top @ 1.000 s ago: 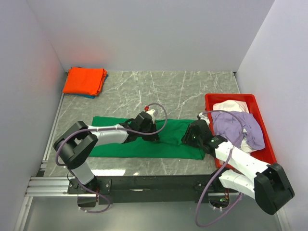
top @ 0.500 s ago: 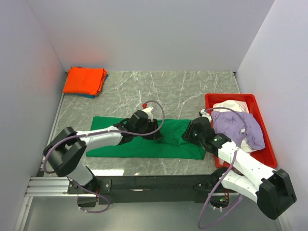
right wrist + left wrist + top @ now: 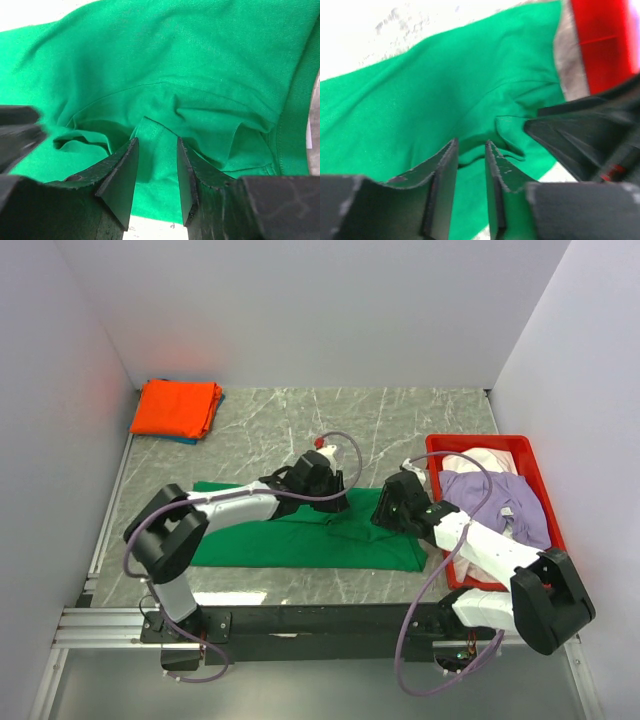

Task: Fold and stack the t-shirts
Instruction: Fold the tshirt

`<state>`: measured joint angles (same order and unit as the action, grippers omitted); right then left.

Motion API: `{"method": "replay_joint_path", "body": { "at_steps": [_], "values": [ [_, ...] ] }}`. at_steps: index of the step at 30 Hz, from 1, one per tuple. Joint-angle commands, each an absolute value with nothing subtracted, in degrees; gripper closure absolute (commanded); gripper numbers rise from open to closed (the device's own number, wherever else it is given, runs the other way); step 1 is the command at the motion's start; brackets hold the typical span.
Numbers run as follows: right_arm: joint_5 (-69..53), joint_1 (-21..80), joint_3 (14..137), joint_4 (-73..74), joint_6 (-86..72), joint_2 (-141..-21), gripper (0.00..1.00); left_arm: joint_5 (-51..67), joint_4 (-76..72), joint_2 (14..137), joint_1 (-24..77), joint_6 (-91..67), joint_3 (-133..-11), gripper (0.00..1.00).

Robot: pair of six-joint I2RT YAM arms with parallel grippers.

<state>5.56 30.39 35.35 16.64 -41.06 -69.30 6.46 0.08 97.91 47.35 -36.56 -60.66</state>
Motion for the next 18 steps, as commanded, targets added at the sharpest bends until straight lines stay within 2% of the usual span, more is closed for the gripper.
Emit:
{"method": "replay_joint_path", "body": {
  "at_steps": [1,11,18],
  "values": [
    [7.29,30.76,35.78,14.07,-40.96,-68.91,0.57,7.82,2.02,100.98,47.99,-37.09,-63.63,0.68],
    [8.35,30.67,28.92,13.62,-43.94,-62.15,0.57,8.79,2.11,105.21,52.82,-37.18,-65.83,0.81],
    [9.75,30.59,28.39,16.96,-43.86,-57.22,0.57,10.11,0.62,102.75,54.84,-37.7,-61.71,0.86]
  ]
}}
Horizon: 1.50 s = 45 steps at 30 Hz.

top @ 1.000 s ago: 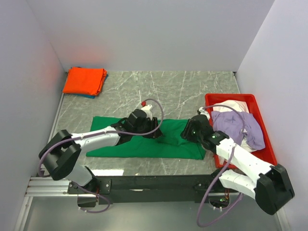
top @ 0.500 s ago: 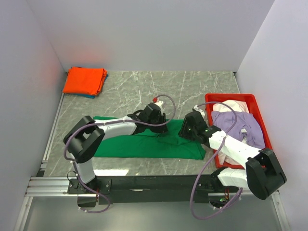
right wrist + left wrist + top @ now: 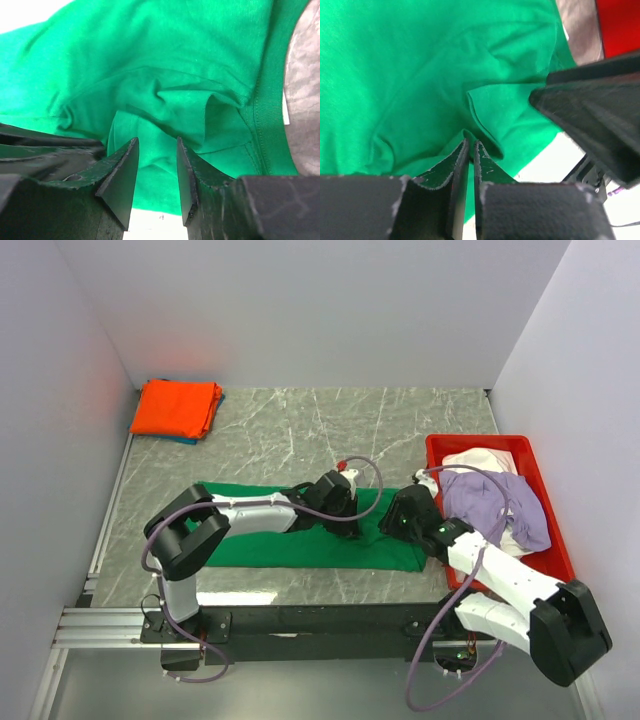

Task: Fold and stack the t-shirts
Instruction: Fold the tshirt

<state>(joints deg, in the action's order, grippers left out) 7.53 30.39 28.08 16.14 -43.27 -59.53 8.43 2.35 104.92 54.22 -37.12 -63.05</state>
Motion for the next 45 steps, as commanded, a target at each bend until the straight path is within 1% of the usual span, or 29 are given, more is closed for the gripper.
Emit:
{"method": "replay_joint_path", "body": {
  "at_steps": [1,9,15,23,26,30,32,35,40,45],
  "values": [
    [9.84,30.67,28.56,17.31,-43.68,-56.87,0.57,9.93,0.44,102.48,54.93,-37.88,-60.39,0.87],
    [9.14,30.67,30.85,18.02,-42.37,-57.04,0.57,8.79,-1.67,97.74,55.63,-39.46,-52.48,0.88],
    [8.44,30.76,33.92,17.49,-40.87,-60.29,0.57,7.91,-2.37,95.1,55.63,-39.73,-50.36,0.88],
    [10.63,30.67,36.91,16.88,-39.46,-63.89,0.56,9.67,-1.93,89.13,55.72,-39.2,-50.97,0.86],
    [10.55,30.5,39.71,16.44,-38.41,-68.63,0.56,9.75,-1.41,88.16,55.64,-39.11,-51.94,0.85],
    [9.14,30.59,41.04,15.29,-37.53,-74.17,0.57,8.09,-0.18,89.29,55.72,-39.02,-54.13,0.84],
    [8.7,30.67,40.17,14.77,-37.71,-74.62,0.57,7.04,1.22,91.49,55.63,-38.59,-56.41,0.85],
    [8.09,30.67,37.45,14.33,-37.97,-72.87,0.57,6.24,2.11,94.74,55.63,-38.41,-59.49,0.84],
    [7.39,30.67,32.62,15.99,-37.97,-66.63,0.57,6.94,2.55,100.44,55.55,-38.06,-64.06,0.85],
    [6.77,30.67,29.54,18.37,-38.67,-59.26,0.57,9.22,1.41,103.88,55.72,-38.41,-65.65,0.86]
  ]
}}
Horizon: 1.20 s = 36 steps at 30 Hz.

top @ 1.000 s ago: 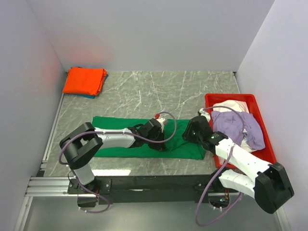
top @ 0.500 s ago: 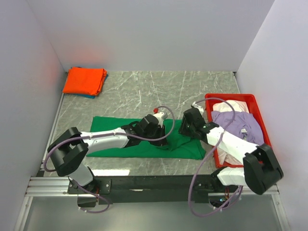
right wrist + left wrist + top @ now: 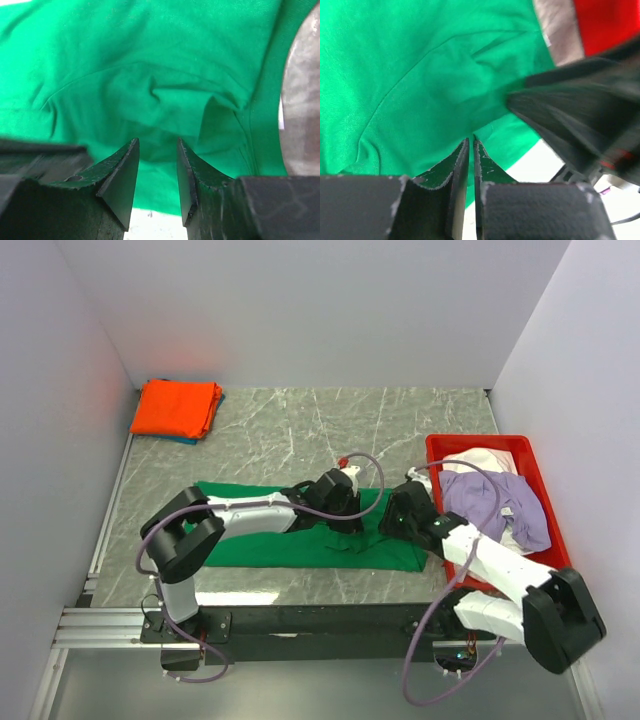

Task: Fold and stack the t-shirts
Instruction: Fold the tshirt

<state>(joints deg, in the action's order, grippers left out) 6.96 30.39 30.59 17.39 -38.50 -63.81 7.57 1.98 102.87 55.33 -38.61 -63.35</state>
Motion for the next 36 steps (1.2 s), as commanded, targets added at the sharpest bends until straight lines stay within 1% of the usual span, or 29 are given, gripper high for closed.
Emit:
{"method": "replay_joint_path", "body": {
  "at_steps": [1,7,10,18,22,25,29,33,36],
  "values": [
    [6.33,30.76,28.75,18.89,-38.76,-58.19,0.57,9.58,0.97,104.5,55.64,-38.58,-65.48,0.86],
    [6.33,30.67,27.95,21.97,-39.72,-52.13,0.57,14.49,-3.07,106.43,56.6,-38.94,-65.04,0.86],
    [6.68,30.59,28.3,23.55,-40.43,-50.02,0.57,14.85,-3.34,107.31,58.44,-38.59,-65.65,0.86],
    [8.09,30.67,29.44,23.65,-41.92,-49.65,0.57,16.35,-5.97,107.67,62.05,-39.2,-63.55,0.85],
    [7.38,30.67,29.27,21.8,-42.36,-50.97,0.57,16.26,-7.47,106.18,62.14,-39.81,-61.01,0.72],
    [6.94,30.67,29.09,20.66,-42.71,-51.5,0.57,14.95,-7.47,103.19,62.05,-39.64,-59.77,0.66],
    [5.71,30.67,28.56,18.99,-43.85,-52.47,0.57,14.41,-7.29,98.97,60.21,-39.72,-57.22,0.62],
    [6.5,30.59,29.09,17.49,-44.73,-53.7,0.57,14.94,-9.14,93.88,54.51,-41.31,-52.92,0.6],
    [6.68,30.5,30.23,15.48,-46.23,-55.97,0.57,12.84,-8.0,92.47,50.38,-42.09,-51.51,0.6]
  ]
}}
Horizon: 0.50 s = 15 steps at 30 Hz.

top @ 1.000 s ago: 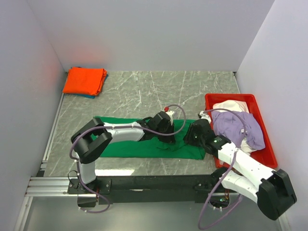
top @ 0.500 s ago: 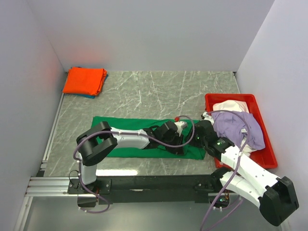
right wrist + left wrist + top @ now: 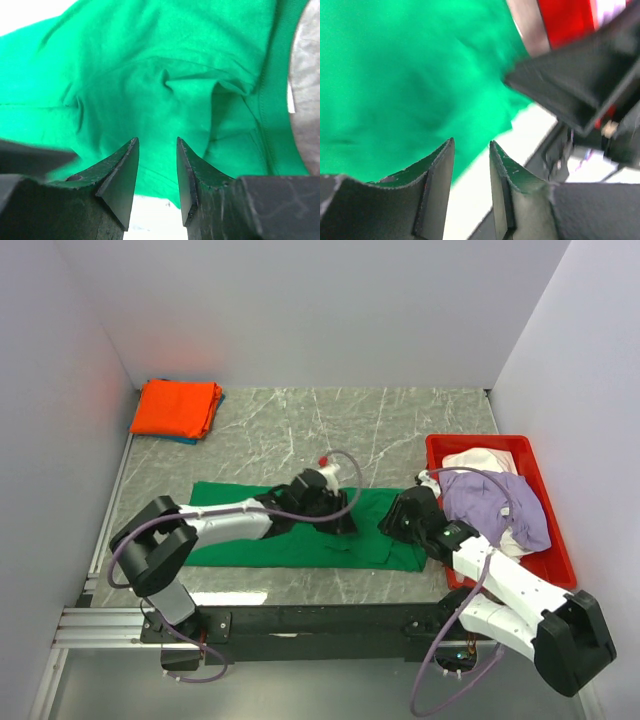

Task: Fold and stack the t-shirts
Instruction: Fold the tshirt

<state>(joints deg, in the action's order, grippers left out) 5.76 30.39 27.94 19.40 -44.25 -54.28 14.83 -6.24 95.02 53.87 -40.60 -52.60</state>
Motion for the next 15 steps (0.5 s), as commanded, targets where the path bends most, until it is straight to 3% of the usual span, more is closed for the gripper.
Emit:
{"method": "replay_joint_path", "body": {
  "at_steps": [1,9,15],
  "values": [
    [6.85,30.5,30.32,13.73,-46.58,-56.6,0.57,12.31,-7.13,92.29,49.32,-42.45,-51.16,0.6],
    [12.12,29.62,29.63,9.14,-50.8,-66.08,0.58,4.67,-3.78,87.55,36.41,-47.81,-45.36,0.64],
    [8.97,23.57,24.71,6.15,-50.98,-66.8,0.59,3.25,-4.66,84.12,30.5,-48.69,-38.85,0.64]
  ]
}}
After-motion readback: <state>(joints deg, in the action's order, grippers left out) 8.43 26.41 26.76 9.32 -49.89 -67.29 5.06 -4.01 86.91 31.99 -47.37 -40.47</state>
